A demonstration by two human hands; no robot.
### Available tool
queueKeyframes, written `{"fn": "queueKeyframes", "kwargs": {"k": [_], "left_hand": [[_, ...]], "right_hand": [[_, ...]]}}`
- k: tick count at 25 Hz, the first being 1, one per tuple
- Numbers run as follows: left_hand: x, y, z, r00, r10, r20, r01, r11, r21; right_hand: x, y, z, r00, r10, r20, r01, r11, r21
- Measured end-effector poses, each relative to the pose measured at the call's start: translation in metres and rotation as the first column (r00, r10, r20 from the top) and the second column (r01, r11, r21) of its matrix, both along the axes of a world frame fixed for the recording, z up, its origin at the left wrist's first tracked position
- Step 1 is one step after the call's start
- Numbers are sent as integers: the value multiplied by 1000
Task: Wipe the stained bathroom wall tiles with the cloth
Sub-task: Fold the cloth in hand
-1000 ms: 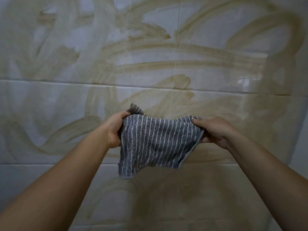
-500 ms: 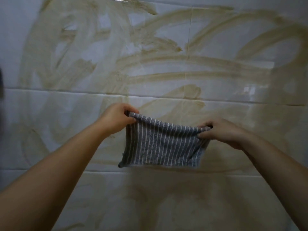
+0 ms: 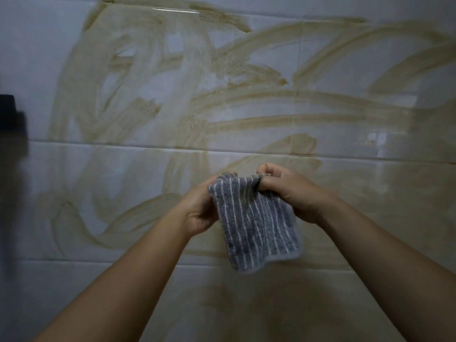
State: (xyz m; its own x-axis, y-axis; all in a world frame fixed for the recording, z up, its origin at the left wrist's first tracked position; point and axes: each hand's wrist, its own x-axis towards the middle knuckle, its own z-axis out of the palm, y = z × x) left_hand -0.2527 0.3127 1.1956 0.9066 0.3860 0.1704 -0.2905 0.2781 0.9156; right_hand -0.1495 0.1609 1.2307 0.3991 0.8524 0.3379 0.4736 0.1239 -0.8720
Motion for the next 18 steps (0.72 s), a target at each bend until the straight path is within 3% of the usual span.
{"fn": "queueKeyframes", "kwargs": {"k": [3,5,6,8,10,12,13,15,18], "left_hand": [[-9,6,2,992,-123,38,128,975,-183],[-22,17,4,971,-213,106,231,951,-207],[-29,24,2,966,-229,118,243,962,-123],[-35,31,-3,977,-196,86,177,965,191],[-36,35,-1,994,-46,96,11,942,334],[-40,46,13,992,111,63,-124,958,258],[-43,56,22,989,142,32,-146,961,235],[-48,73,40,988,148,-40,-124,928,352],[-47,80,64,987,141,-75,-86,866,492]], "right_hand": [[-9,21,3,968,-219,120,210,974,83],[-17,32,5,930,-340,141,326,938,114],[-21,38,6,908,-396,135,379,916,132],[-30,49,6,886,-448,116,432,891,142],[-37,55,7,895,-426,134,415,904,104],[-39,51,15,897,-395,196,396,918,39],[-37,46,21,905,-361,223,372,928,-8],[-30,38,30,935,-263,236,296,948,-117],[-18,42,37,969,-173,174,197,971,-137]]}}
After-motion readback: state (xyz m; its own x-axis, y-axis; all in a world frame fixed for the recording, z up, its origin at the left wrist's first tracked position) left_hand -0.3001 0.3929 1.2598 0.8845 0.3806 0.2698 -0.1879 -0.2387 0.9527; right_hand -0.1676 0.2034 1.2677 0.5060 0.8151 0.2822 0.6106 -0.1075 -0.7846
